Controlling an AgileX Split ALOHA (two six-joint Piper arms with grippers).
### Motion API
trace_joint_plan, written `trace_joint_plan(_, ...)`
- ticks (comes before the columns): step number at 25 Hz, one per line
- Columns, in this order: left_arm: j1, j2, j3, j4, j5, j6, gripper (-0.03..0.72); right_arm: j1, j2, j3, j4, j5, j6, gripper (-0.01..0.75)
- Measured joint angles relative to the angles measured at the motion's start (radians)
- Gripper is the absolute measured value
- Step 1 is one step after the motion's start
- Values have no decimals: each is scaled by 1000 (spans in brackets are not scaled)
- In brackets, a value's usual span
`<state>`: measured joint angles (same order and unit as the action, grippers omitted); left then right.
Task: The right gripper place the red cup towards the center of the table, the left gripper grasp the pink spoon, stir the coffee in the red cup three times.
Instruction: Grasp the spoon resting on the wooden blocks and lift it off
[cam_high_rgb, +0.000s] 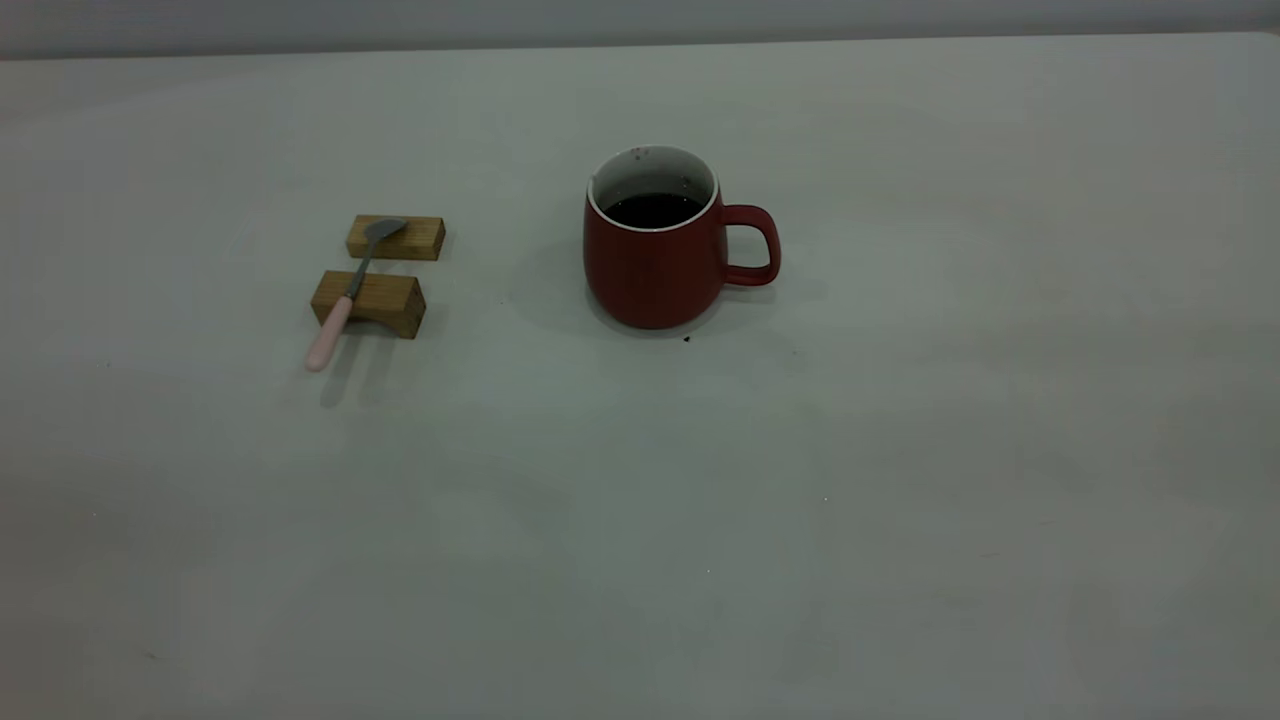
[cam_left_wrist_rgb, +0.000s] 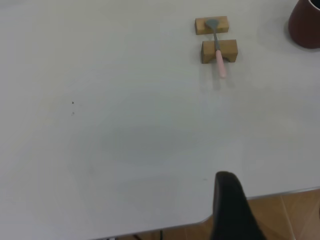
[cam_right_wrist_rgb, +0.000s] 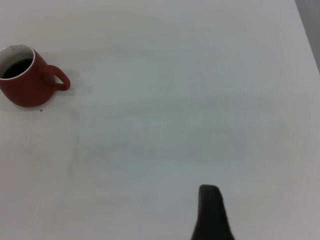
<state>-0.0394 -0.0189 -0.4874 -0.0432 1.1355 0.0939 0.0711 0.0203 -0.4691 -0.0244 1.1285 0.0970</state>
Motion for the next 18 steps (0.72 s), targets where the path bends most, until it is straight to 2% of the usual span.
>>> trace_joint_plan(12,0,17,-3,0,-6,-16,493,0,0,0,0,0,0,588)
trace_joint_plan(18,0,235,-40,1,-57,-45,559,0,0,0,0,0,0,588)
